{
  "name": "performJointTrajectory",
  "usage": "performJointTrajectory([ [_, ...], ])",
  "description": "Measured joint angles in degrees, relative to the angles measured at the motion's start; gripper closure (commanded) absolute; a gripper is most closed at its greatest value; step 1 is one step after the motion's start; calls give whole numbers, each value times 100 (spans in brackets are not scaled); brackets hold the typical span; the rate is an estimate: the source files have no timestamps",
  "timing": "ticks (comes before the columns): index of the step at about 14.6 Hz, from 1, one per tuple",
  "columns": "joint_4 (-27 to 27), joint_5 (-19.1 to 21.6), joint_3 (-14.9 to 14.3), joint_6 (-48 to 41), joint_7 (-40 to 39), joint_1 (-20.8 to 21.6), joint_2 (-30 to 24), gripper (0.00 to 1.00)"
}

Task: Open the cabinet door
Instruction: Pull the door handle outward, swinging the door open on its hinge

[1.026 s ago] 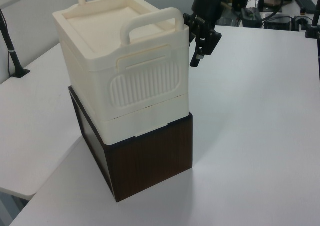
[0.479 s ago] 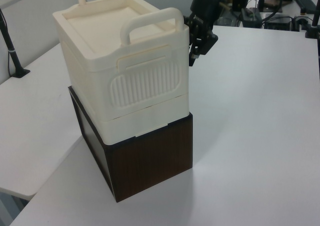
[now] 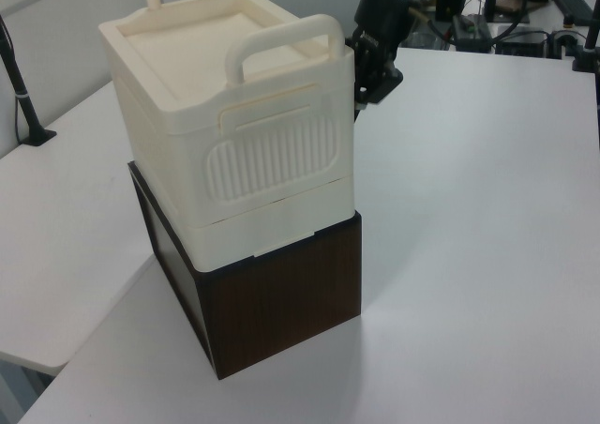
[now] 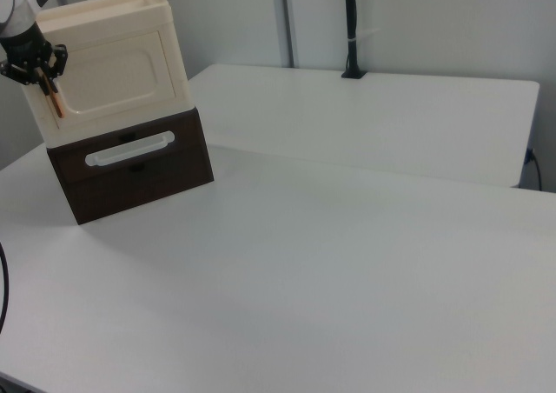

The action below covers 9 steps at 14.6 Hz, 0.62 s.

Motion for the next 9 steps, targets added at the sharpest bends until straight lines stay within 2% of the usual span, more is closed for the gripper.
performJointTrajectory([
  [4, 15, 57, 0, -81, 4, -30, -2, 91],
  [6, 62, 55, -8, -401, 1, -76, -48, 83],
  [7, 71, 45, -27, -597, -3, -98, -88, 57],
  [8, 91, 35, -66, -941, -11, -152, -156, 41],
  [9, 91, 35, -101, -1210, -10, -195, -197, 37],
])
